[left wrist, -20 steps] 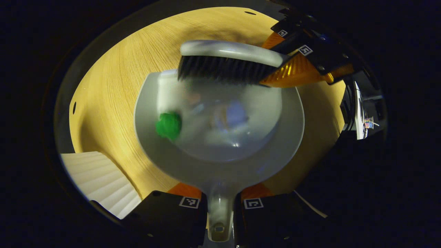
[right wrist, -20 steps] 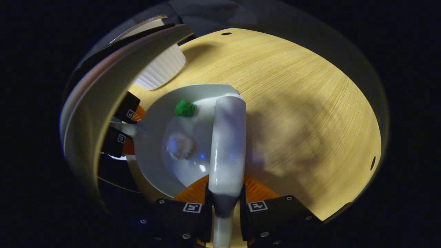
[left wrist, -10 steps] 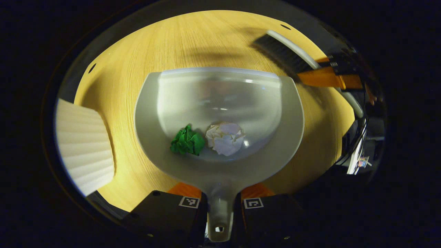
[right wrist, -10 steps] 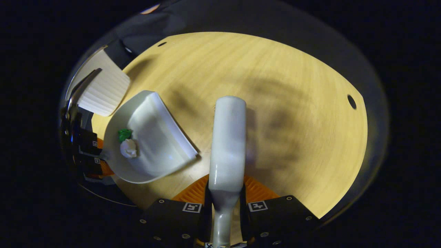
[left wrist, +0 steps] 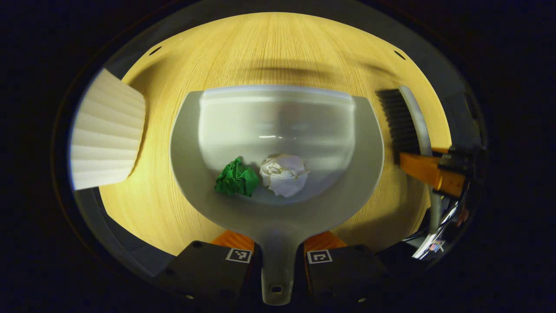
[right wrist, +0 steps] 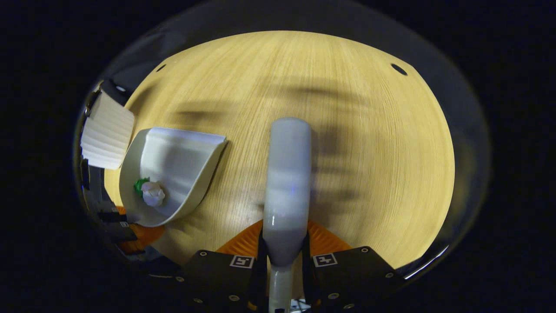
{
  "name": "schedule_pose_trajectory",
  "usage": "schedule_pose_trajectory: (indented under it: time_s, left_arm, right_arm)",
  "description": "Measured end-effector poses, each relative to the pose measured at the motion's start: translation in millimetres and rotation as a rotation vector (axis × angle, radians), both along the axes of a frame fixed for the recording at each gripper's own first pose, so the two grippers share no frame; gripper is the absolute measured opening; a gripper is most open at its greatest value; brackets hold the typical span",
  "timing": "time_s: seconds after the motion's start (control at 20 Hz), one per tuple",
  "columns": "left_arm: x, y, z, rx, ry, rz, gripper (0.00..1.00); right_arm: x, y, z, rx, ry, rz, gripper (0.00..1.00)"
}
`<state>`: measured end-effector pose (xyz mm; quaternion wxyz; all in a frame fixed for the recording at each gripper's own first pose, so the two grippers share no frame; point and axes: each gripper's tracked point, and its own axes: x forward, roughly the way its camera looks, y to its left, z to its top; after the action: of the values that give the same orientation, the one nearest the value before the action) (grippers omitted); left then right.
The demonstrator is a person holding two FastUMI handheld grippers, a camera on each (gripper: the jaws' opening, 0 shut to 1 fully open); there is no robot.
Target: Pick up the small broom and dustpan from the desktop, sweep the trash into the dustpan with the broom, and then empty the trash into the garbage bin.
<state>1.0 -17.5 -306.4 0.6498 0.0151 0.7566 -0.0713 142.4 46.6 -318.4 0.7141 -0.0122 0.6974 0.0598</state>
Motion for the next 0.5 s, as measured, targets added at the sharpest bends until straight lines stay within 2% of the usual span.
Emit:
schedule_pose_trajectory:
  time_s: [0.1, 0.15, 0.2, 0.25, 0.35, 0.4, 0.5]
  left_arm:
    - [-0.6, 1.8, 1.8, -0.014, -0.005, 0.001, 0.31]
    - [2.0, 2.7, 1.1, -0.023, -0.009, 0.008, 0.32]
    - [3.9, 6.9, 1.3, -0.024, -0.014, 0.019, 0.32]
    - [5.9, 7.3, 2.1, -0.022, -0.025, 0.019, 0.32]
    - [5.9, 3.8, 5.1, -0.009, -0.063, 0.018, 0.32]
    - [5.8, 3.6, 15.7, 0.000, -0.085, 0.019, 0.31]
    - [8.4, 2.8, 37.5, 0.002, -0.125, 0.011, 0.32]
  right_arm:
    - [2.2, 0.6, 0.8, -0.019, -0.013, -0.031, 0.35]
    - [5.6, 2.3, -0.6, -0.016, -0.013, -0.047, 0.27]
    - [-0.4, 1.6, 0.6, -0.012, -0.016, -0.052, 0.35]
    - [0.3, 1.0, -1.9, -0.009, -0.023, -0.046, 0.36]
    - [-0.7, 2.1, -0.4, 0.003, -0.039, -0.047, 0.42]
    - [-3.3, 6.3, 2.4, 0.017, -0.038, -0.050, 0.40]
    - [-5.1, 5.3, 5.9, 0.028, -0.046, -0.054, 0.68]
